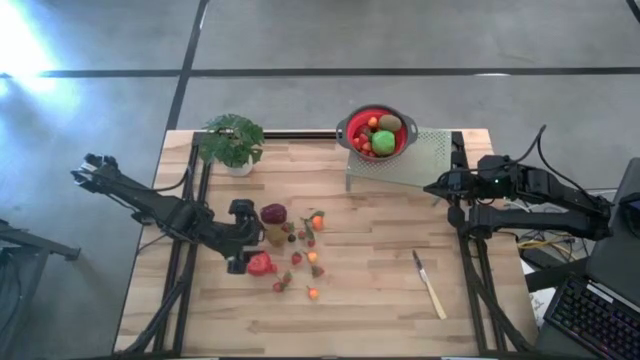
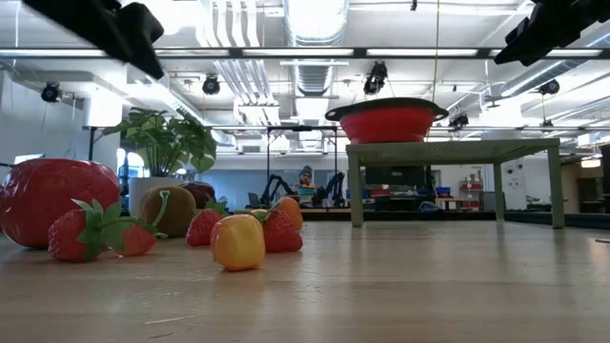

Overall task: Pick & Place Fruit
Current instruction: Put the strawberry into the strainer bowl on the shelf

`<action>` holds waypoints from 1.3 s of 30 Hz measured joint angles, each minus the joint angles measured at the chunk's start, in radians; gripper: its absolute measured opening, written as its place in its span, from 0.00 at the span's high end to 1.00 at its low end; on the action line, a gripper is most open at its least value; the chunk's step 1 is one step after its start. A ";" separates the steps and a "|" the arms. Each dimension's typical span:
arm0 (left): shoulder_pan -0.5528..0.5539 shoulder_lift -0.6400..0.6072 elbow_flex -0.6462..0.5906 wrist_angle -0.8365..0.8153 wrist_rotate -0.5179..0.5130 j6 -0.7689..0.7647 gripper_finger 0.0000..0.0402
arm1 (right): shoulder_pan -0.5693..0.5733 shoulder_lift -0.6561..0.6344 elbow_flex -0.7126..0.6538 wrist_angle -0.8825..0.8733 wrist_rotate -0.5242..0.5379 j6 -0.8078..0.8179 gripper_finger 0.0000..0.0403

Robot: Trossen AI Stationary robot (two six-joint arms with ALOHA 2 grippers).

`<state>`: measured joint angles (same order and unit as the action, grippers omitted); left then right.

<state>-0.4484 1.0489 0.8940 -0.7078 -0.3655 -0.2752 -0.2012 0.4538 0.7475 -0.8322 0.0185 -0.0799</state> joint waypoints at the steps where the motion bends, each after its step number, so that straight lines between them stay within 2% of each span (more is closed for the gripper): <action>1: 0.001 0.000 0.000 0.032 0.000 -0.056 0.32 | 0.000 0.000 0.000 0.000 0.000 0.000 0.97; 6: 0.002 0.000 0.000 0.126 0.001 -0.222 0.32 | 0.000 0.000 0.000 0.000 0.000 0.000 0.97; 11: 0.002 0.001 0.000 0.130 0.001 -0.254 0.32 | 0.000 0.001 0.000 0.000 0.000 0.000 0.97; 15: -0.003 0.001 0.000 0.132 0.006 -0.400 0.32 | 0.000 0.001 0.000 0.000 0.000 0.000 0.97; 17: -0.003 0.001 0.000 0.132 0.006 -0.413 0.32 | 0.000 0.001 0.000 0.000 0.000 0.000 0.97; 21: -0.003 0.002 0.000 0.133 -0.024 -0.360 0.32 | 0.000 0.001 0.000 0.000 0.000 0.000 0.97; 25: 0.005 0.013 0.000 0.182 -0.173 -0.331 0.32 | 0.000 0.001 0.000 0.000 0.000 0.000 0.97; 35: 0.056 0.072 0.001 0.447 -0.170 0.025 0.32 | 0.000 0.001 0.000 0.000 0.000 0.000 0.97; 39: 0.082 0.082 0.039 0.487 -0.195 0.071 0.32 | 0.000 0.001 0.000 0.000 0.000 0.000 0.97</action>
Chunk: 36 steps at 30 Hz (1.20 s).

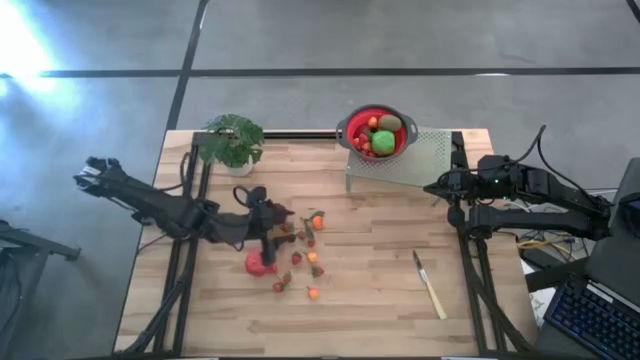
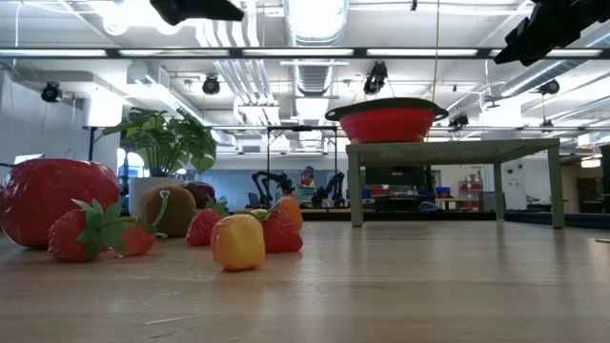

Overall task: Pick & Place Fruit
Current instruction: Put the strawberry into the strainer bowl on the shelf

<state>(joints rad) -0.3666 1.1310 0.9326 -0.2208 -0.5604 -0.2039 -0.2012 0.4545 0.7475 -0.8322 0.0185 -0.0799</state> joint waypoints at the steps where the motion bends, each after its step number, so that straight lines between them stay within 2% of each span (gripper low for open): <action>1: 0.008 0.003 0.012 0.000 0.000 0.001 0.32 | 0.000 0.000 0.000 0.000 0.000 0.000 0.97; 12: 0.058 0.119 0.110 -0.008 0.101 0.051 0.32 | 0.000 0.000 0.000 0.000 0.000 0.000 0.97; 16: 0.043 0.162 0.137 -0.021 0.158 0.068 0.32 | 0.000 0.000 0.000 0.000 0.000 0.000 0.97; 23: -0.001 0.247 0.138 -0.041 0.196 0.177 0.32 | 0.000 0.000 0.000 0.000 0.000 0.000 0.97; 28: -0.022 0.297 0.138 -0.109 0.253 0.122 0.32 | 0.000 0.000 0.000 0.000 0.000 0.000 0.97; 36: -0.022 0.370 0.125 -0.205 0.254 -0.044 0.32 | 0.000 0.000 0.000 0.000 0.000 0.000 0.97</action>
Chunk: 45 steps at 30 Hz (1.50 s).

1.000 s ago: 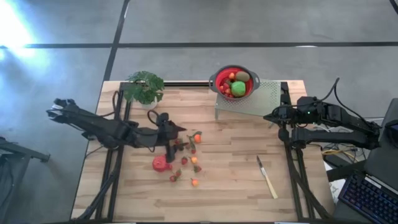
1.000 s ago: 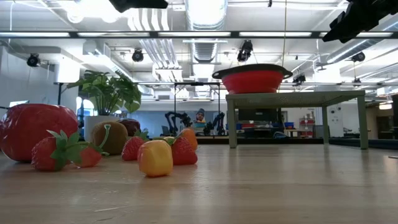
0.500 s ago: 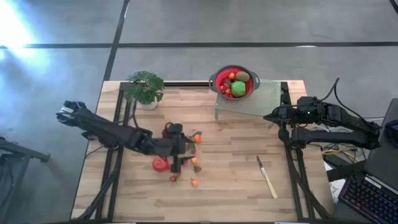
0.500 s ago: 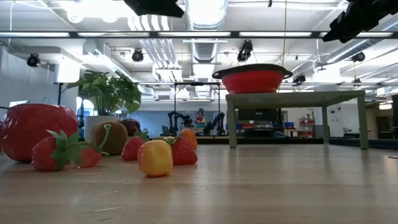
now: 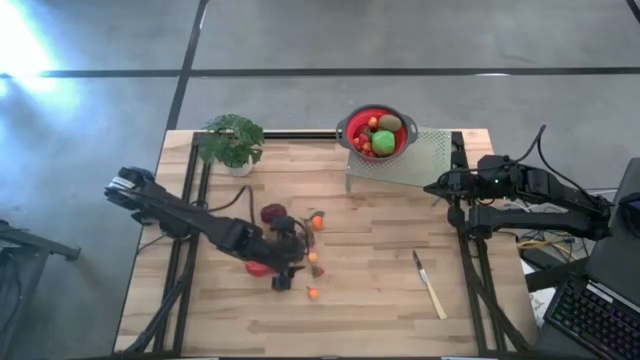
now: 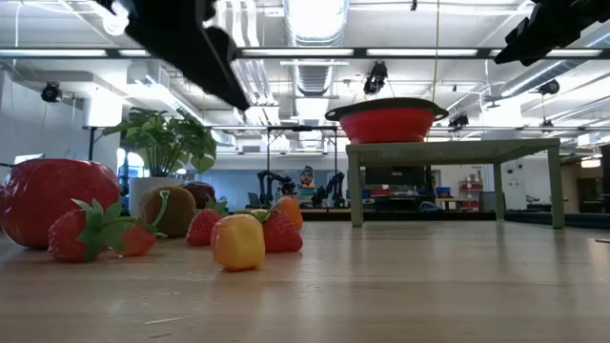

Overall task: Pick & Place Fruit
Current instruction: Put the strawberry into the strainer bowl on the shelf

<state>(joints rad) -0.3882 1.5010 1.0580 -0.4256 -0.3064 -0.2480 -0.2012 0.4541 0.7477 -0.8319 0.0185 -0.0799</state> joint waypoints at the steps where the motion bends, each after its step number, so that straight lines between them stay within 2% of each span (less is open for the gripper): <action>1: 0.000 0.013 0.000 -0.006 0.000 -0.013 0.32 | 0.000 0.000 0.000 0.000 0.000 0.000 0.97; 17: 0.027 0.167 0.000 -0.046 0.028 -0.199 0.32 | 0.000 0.000 0.000 0.000 0.000 0.000 0.97; 45: 0.040 0.289 0.000 -0.048 0.046 -0.253 0.32 | 0.000 0.000 0.000 0.000 0.000 0.000 0.97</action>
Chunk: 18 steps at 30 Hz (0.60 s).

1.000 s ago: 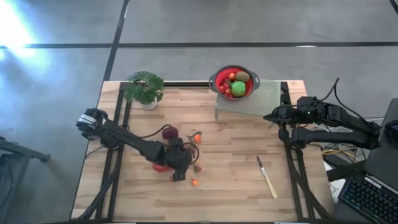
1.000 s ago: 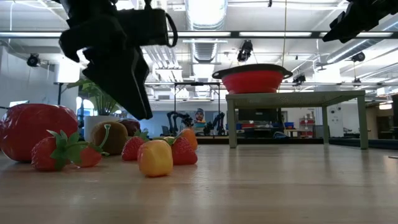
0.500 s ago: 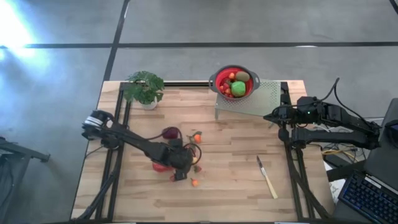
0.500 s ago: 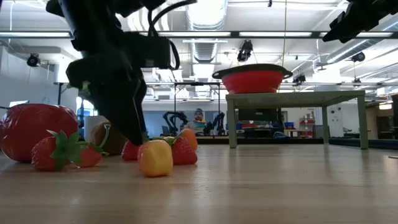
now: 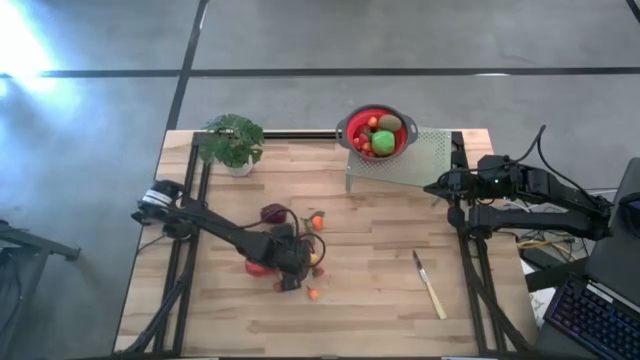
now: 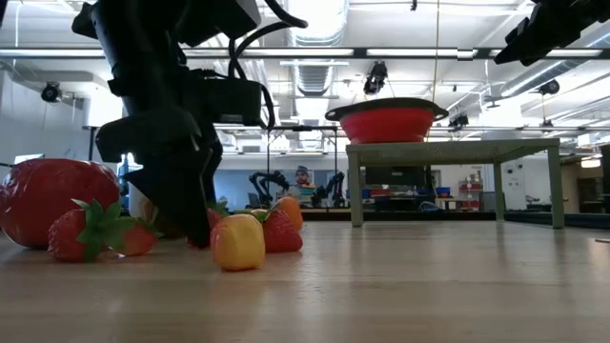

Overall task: Pick & Place Fruit
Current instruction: Put the strawberry into the strainer bowl on the shelf

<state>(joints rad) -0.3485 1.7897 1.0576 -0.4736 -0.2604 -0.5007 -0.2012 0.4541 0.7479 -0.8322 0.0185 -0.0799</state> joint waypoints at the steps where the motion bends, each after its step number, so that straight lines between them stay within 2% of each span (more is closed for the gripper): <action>1: 0.000 0.000 0.000 0.001 0.000 0.000 0.32 | 0.000 0.000 0.000 0.000 0.000 0.000 0.97; 5: 0.000 0.000 0.000 0.002 0.000 0.000 0.37 | 0.000 0.000 0.000 0.000 0.000 0.000 0.97; 14: 0.000 0.000 0.000 0.002 0.000 0.000 0.59 | 0.000 0.000 0.000 0.000 0.000 0.000 0.97; 18: 0.000 0.000 0.000 0.002 0.000 0.008 0.65 | 0.000 0.000 0.000 0.000 0.000 0.000 0.97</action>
<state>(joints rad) -0.3483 1.7899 1.0576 -0.4713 -0.2604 -0.4927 -0.2012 0.4541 0.7479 -0.8321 0.0186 -0.0799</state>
